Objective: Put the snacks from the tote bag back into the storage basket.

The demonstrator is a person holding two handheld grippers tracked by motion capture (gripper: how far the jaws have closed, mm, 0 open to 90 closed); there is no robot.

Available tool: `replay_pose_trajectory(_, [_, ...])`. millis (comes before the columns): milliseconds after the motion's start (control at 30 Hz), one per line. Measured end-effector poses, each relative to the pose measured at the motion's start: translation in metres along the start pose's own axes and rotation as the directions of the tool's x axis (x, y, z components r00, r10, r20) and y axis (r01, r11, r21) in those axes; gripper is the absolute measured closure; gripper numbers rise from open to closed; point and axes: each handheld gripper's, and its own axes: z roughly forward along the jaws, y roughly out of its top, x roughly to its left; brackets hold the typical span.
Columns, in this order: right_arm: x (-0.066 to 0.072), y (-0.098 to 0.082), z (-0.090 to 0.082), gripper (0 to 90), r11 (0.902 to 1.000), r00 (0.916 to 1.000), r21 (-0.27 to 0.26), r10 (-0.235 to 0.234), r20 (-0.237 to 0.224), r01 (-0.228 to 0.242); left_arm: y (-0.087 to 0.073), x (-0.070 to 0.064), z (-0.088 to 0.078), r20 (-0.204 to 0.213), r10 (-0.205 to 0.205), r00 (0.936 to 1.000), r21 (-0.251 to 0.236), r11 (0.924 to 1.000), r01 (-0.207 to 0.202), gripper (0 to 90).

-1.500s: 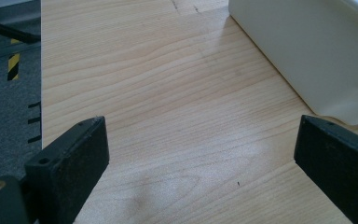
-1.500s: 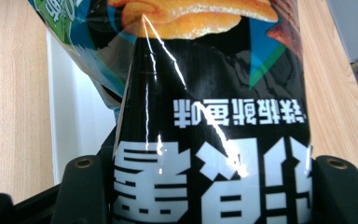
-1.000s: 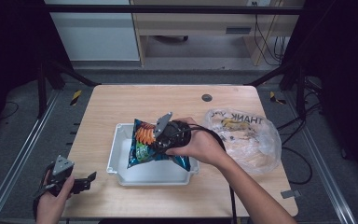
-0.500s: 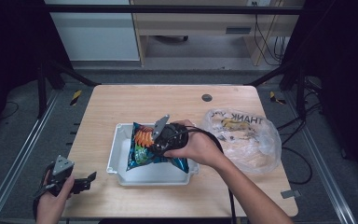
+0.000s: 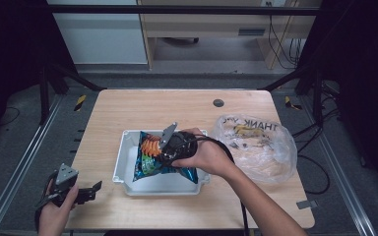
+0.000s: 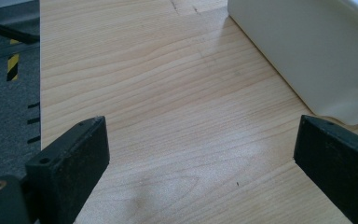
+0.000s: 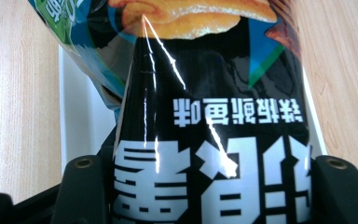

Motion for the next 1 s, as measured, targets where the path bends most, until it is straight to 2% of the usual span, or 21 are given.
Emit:
replay_pose_trajectory(333, [0.002, 0.001, 0.008, 39.0, 1.0, 0.9999, -0.001, 0.001, -0.012, -0.001, 0.0, 0.0, 0.0, 0.001, 0.001, 1.0, -0.002, 1.0, -0.001, 3.1])
replay_pose_trajectory(1000, [-0.001, -0.001, 0.026, 39.0, 0.9993, 0.9995, 0.036, 0.015, -0.027, -0.014, 0.0, 0.0, 0.0, 0.002, 0.006, 1.0, 0.004, 1.0, -0.006, 3.1])
